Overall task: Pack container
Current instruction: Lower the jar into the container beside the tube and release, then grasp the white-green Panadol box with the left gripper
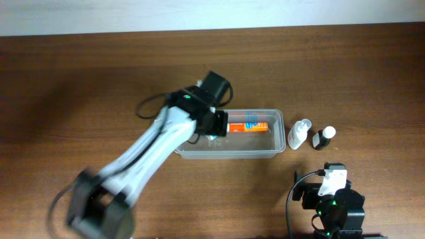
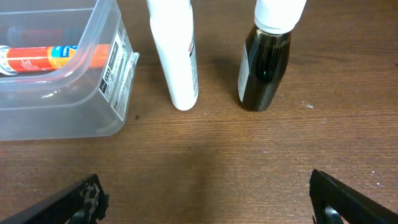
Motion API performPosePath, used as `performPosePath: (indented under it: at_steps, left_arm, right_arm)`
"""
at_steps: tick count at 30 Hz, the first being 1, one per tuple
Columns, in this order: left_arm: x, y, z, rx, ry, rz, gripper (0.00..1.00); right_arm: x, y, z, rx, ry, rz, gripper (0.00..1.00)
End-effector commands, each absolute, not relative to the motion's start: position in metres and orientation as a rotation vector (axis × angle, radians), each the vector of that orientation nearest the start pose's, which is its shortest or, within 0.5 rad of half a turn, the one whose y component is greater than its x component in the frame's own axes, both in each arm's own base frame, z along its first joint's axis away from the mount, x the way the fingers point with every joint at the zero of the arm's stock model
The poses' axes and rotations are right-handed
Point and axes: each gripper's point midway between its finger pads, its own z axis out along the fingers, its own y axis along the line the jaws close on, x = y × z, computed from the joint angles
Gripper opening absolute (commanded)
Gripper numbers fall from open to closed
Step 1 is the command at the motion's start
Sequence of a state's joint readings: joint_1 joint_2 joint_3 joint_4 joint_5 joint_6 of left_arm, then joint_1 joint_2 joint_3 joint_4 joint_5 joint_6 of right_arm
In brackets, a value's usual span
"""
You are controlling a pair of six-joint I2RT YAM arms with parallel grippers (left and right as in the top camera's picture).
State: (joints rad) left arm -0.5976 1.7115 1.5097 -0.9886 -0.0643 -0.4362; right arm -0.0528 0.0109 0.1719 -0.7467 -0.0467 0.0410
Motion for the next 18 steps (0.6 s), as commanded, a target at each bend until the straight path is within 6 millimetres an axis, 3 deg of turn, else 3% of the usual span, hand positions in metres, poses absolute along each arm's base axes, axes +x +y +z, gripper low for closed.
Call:
performPosePath:
  at_steps: [1, 4, 7, 9, 10, 13, 14, 18]
  left_arm:
    - [0.341, -0.169, 0.247, 0.1, 2.517, -0.082, 0.86]
    - [0.331, -0.116, 0.272, 0.004, 2.473, 0.058, 0.87]
    - [0.319, -0.08, 0.26, -0.009, 2.568, 0.147, 0.87]
    - [0.315, -0.067, 0.24, 0.039, 2.657, 0.175, 0.87]
    - [0.315, -0.065, 0.227, 0.089, 2.705, 0.163, 0.92]
    - [0.314, -0.069, 0.189, 0.238, 2.832, 0.07, 0.92]
    - [0.314, -0.071, 0.167, 0.305, 2.905, 0.022, 0.93]
    - [0.321, -0.067, 0.122, 0.313, 3.041, 0.028, 0.92]
  right_arm:
    - [0.193, -0.003, 0.076, 0.08, 2.156, 0.042, 0.98]
    - [0.193, -0.003, 0.076, 0.08, 2.156, 0.042, 0.98]
    - [0.193, -0.003, 0.076, 0.08, 2.156, 0.042, 0.98]
    - [0.193, -0.003, 0.076, 0.08, 2.156, 0.042, 0.98]
    - [0.193, -0.003, 0.076, 0.08, 2.156, 0.042, 0.98]
    - [0.193, -0.003, 0.076, 0.08, 2.156, 0.042, 0.98]
    - [0.193, -0.003, 0.076, 0.08, 2.156, 0.042, 0.98]
    - [0.193, -0.003, 0.076, 0.08, 2.156, 0.042, 0.98]
